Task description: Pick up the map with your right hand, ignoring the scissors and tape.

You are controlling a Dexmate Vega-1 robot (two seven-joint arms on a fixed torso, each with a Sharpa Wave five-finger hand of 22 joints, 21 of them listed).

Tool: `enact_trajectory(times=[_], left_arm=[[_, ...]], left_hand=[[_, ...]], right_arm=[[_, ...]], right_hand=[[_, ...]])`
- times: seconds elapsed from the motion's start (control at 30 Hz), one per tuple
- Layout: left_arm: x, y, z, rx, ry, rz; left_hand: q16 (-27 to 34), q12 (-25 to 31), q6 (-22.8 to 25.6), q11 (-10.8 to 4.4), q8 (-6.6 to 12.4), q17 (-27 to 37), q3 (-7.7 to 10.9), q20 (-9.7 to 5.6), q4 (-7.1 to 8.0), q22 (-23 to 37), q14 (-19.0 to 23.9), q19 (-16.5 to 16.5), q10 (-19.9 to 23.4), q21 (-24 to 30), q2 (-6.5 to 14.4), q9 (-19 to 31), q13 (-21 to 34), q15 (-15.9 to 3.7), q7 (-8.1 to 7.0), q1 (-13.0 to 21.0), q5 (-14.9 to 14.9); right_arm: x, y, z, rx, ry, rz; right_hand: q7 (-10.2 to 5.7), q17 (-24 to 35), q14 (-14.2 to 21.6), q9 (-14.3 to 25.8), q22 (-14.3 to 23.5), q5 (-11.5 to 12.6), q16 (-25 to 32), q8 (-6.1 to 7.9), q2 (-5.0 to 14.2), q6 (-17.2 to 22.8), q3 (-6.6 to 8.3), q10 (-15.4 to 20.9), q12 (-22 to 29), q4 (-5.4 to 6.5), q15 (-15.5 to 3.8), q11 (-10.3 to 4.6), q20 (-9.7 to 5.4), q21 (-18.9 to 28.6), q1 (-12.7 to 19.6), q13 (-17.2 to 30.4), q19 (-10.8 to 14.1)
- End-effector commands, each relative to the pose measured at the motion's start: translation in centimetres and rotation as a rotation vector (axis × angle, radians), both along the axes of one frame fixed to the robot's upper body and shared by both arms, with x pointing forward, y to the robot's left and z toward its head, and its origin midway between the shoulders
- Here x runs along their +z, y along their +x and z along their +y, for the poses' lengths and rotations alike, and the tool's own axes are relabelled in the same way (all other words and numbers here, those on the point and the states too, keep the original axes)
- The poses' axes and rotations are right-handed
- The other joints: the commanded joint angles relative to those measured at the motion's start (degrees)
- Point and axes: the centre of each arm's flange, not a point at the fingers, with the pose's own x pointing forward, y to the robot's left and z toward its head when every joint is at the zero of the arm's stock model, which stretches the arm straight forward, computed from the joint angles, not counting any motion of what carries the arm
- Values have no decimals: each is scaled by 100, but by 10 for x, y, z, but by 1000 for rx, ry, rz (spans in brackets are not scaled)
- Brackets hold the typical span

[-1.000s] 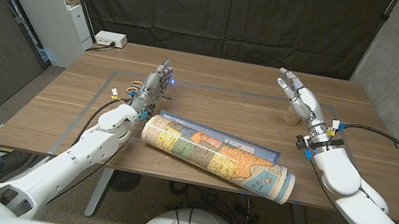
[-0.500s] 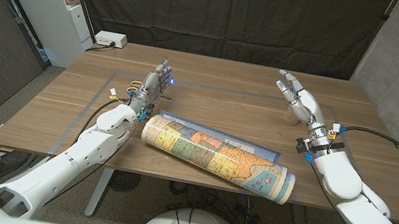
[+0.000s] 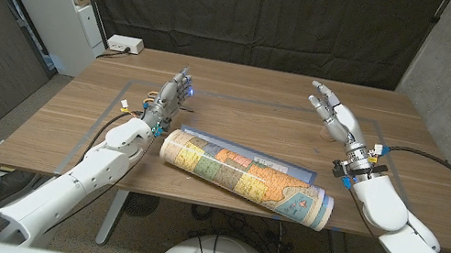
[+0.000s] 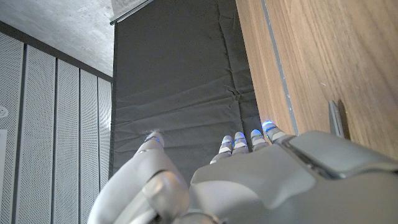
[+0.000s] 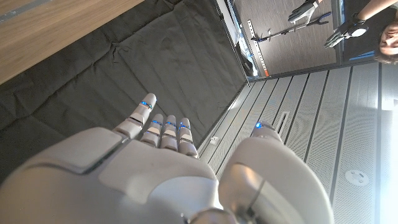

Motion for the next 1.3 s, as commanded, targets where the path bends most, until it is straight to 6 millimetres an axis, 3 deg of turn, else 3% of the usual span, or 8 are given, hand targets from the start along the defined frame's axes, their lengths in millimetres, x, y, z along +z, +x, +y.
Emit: enact_trajectory(times=[0.03, 0.43, 1.3], left_arm=[[-1, 2, 4, 5, 8, 3], [-5, 2, 14, 19, -32, -4], [-4, 4, 15, 13, -31, -4]], left_hand=[[7, 44, 26, -8, 16, 25, 15, 45, -46, 13, -16, -534, 7, -27, 52, 33, 8, 23, -28, 13, -27], [2, 44, 36, -1, 13, 26, 15, 46, -61, 14, -15, -526, 22, -50, 60, 33, 8, 20, -26, 20, -36], [-1, 36, 42, -6, 5, 27, 11, 49, -90, 16, 2, -520, 24, -101, 71, 33, 9, 11, -30, 29, -50]], right_arm=[[-3, -10, 5, 7, -17, -19], [1, -18, 10, 6, -49, -5], [-2, -34, 20, -35, -146, -22]], right_hand=[[-22, 4, -10, 7, 34, 28, -2, -12, 14, 44, 29, 4, -2, -33, 26, 26, 4, -41, 45, 4, 36], [-3, -11, -20, 7, 35, 27, -4, -20, 33, 29, 30, -12, -10, -38, 58, 30, 23, -83, 52, 0, 42], [-6, -50, -59, 6, 36, 19, -18, -29, 60, 8, 45, -54, -25, -86, 78, 40, 45, -173, 123, -6, 30]])
